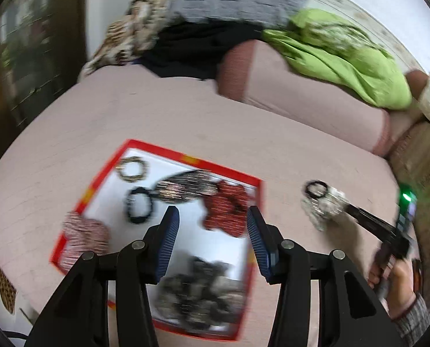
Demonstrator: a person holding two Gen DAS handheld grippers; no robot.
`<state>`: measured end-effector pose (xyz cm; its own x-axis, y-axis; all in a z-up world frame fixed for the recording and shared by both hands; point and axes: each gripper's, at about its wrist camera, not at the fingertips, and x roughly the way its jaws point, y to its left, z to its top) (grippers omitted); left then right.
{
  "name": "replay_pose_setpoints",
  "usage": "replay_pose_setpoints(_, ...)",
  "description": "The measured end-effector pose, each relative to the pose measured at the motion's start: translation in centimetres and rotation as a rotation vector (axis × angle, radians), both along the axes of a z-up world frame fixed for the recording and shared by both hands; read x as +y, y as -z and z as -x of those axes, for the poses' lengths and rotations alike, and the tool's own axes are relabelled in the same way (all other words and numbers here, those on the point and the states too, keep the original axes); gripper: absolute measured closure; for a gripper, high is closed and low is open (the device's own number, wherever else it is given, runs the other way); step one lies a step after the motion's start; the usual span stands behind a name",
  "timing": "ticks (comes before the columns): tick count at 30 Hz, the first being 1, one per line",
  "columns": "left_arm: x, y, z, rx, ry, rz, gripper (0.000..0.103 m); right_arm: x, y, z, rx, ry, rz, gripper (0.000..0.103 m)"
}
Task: Organize jewelry
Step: 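Grasp the white polka-dot scrunchie with the right tool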
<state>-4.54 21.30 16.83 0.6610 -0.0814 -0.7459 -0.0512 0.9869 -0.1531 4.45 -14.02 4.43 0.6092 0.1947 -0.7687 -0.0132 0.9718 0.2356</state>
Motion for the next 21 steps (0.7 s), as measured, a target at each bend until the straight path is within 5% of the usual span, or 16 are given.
replay_pose_setpoints(2,-2.0,0.3,-0.2,0.014,0.028,-0.008,0.056,-0.6,0.7,-1.1,0.024,0.006,-0.068,0.049)
replay_pose_setpoints(5,-5.0,1.0,-0.4,0.042,0.077,-0.002,0.056,-0.3,1.9,-2.5,0.084,-0.013,-0.132,0.096)
replay_pose_setpoints(12,-10.1,2.3,0.0,0.072,0.162,-0.045,0.056,-5.0,0.5,1.9,0.083,0.034,-0.033,0.097)
replay_pose_setpoints(19,-15.0,5.1,-0.5,0.160,0.234,-0.003,0.056,-13.4,-0.6,8.3,0.112,0.019,-0.307,0.095)
replay_pose_setpoints(21,-16.9,5.9,-0.8,0.182,0.254,0.003,0.056,-14.0,-0.4,9.3,0.109,0.042,-0.248,0.095)
